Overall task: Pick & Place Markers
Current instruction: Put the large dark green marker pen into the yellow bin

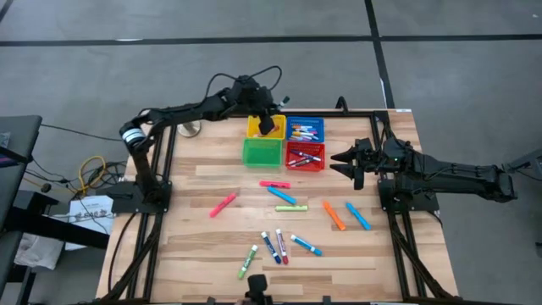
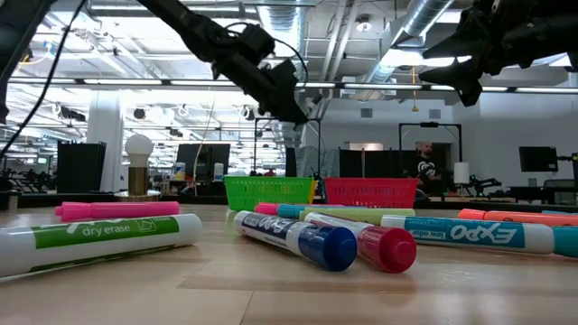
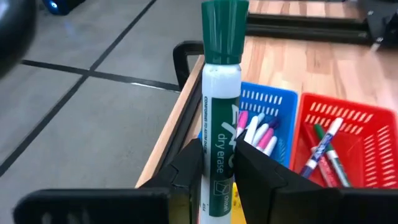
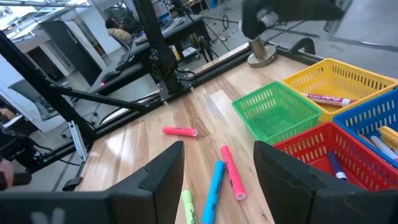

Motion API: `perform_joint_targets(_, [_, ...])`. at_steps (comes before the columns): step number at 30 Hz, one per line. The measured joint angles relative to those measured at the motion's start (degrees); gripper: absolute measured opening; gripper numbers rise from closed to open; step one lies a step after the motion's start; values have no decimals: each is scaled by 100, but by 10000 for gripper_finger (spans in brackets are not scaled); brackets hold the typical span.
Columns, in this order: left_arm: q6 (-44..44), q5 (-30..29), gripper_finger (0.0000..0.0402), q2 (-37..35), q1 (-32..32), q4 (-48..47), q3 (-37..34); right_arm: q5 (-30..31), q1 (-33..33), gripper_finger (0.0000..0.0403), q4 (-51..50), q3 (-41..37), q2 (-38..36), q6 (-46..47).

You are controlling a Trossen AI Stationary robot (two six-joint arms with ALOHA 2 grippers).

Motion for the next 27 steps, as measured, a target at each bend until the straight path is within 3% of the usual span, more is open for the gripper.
perform_joint_targets(15, [211, 98, 76, 715, 0, -481, 81, 0, 0, 185, 1, 0, 0, 2])
perform_joint_targets(27, [422, 96, 76, 723, 96, -753, -217, 2, 0, 181, 0, 0, 0, 2])
